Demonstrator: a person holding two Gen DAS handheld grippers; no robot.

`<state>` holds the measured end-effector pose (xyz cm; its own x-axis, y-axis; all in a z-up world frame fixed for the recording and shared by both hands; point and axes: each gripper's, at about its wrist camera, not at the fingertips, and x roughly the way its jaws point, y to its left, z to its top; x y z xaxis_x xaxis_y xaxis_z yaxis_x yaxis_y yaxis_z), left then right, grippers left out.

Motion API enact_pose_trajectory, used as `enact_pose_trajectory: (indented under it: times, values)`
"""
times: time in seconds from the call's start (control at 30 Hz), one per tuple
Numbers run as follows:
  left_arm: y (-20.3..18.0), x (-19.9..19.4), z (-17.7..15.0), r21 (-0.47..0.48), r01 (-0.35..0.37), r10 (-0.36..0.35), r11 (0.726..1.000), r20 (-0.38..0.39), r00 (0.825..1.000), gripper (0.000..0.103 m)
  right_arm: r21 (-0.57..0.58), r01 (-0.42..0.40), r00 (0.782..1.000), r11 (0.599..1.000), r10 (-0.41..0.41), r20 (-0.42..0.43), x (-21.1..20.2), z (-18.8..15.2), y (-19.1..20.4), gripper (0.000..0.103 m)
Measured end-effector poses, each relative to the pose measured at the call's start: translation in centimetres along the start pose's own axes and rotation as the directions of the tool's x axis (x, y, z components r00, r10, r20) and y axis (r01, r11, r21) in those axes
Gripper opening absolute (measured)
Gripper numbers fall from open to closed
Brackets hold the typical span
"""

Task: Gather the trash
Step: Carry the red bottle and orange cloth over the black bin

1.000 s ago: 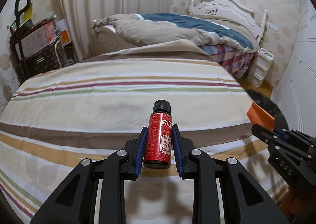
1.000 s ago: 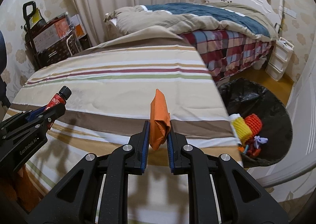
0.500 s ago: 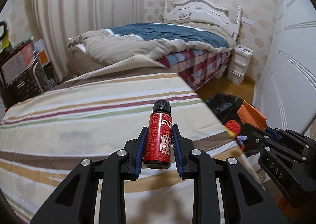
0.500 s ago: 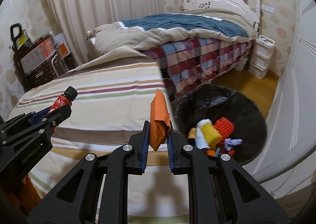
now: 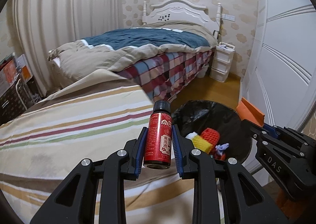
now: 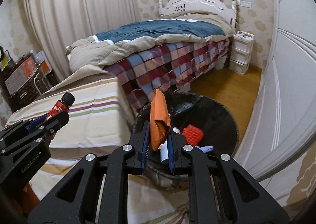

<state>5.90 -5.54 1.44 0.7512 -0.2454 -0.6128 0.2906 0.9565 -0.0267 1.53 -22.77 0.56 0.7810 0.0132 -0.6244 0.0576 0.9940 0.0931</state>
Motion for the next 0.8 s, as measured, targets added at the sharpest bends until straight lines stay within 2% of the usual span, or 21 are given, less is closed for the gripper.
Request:
enact_pose_trajectory:
  times: [0.4,0.8]
  values:
    - [-3.6,4.4,1.7,0.038,0.026,-0.024,0.999,-0.035,0.999,0.027,0.048,0.042,0.999,0.998,-0.043,0.004,2.4,1.6,-3.9,0.016]
    - [-5.7,9.3,2.7,0.066,0.007,-0.001,0.998,-0.084,0.996,0.027,0.080,0.062,0.998,0.995,-0.060,-0.028,5.9,2.0,-6.2,0.016]
